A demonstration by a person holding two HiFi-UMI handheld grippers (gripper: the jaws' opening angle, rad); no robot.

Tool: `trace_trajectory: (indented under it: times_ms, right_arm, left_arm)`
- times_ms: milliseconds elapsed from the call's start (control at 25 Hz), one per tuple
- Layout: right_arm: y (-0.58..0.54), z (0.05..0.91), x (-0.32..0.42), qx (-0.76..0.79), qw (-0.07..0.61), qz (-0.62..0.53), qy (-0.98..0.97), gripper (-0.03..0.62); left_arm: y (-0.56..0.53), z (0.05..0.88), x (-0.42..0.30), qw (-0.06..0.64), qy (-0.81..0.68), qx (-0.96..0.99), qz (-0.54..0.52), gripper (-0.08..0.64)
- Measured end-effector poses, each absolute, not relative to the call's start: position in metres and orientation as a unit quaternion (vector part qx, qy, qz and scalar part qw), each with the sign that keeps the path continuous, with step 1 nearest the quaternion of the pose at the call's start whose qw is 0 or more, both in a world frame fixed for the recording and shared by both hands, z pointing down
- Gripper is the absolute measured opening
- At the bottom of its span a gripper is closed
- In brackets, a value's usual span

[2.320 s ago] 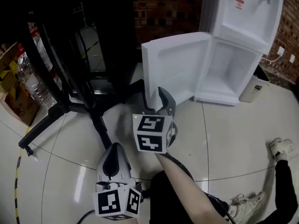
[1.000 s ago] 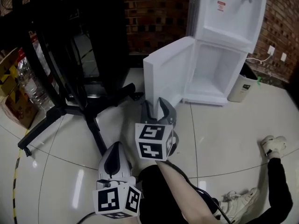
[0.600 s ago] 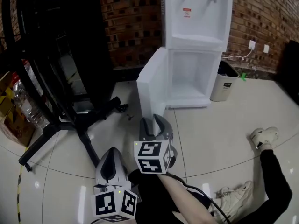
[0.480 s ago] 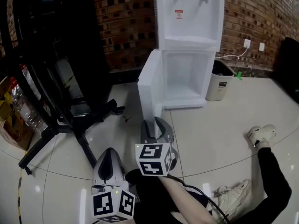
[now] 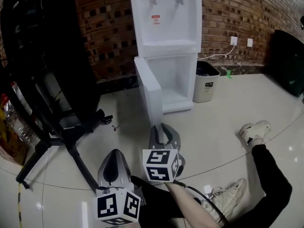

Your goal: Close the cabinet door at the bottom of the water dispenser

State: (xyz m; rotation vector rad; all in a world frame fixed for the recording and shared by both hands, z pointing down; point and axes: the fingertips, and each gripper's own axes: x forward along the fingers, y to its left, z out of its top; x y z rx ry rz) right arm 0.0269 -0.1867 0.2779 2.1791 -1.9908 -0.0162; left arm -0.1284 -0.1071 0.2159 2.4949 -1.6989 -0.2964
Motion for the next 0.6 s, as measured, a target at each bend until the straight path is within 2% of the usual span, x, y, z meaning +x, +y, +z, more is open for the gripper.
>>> trace_trajectory:
  times_ms: [80,600]
  right_arm:
    - [-0.185,0.276,0.04,0.745,0.091,-0.005,-0.661,0.054]
    - [-0.188,0.275,0.104,0.77,0.1,-0.026,-0.629,0.002]
  left_arm:
    - [-0.108,0.213,-0.116,0.052,-0.549,0.828,-0.098,0.017]
    - [-0.137,0.201,-0.04,0.033,-0.502,0.859,-0.092,0.017]
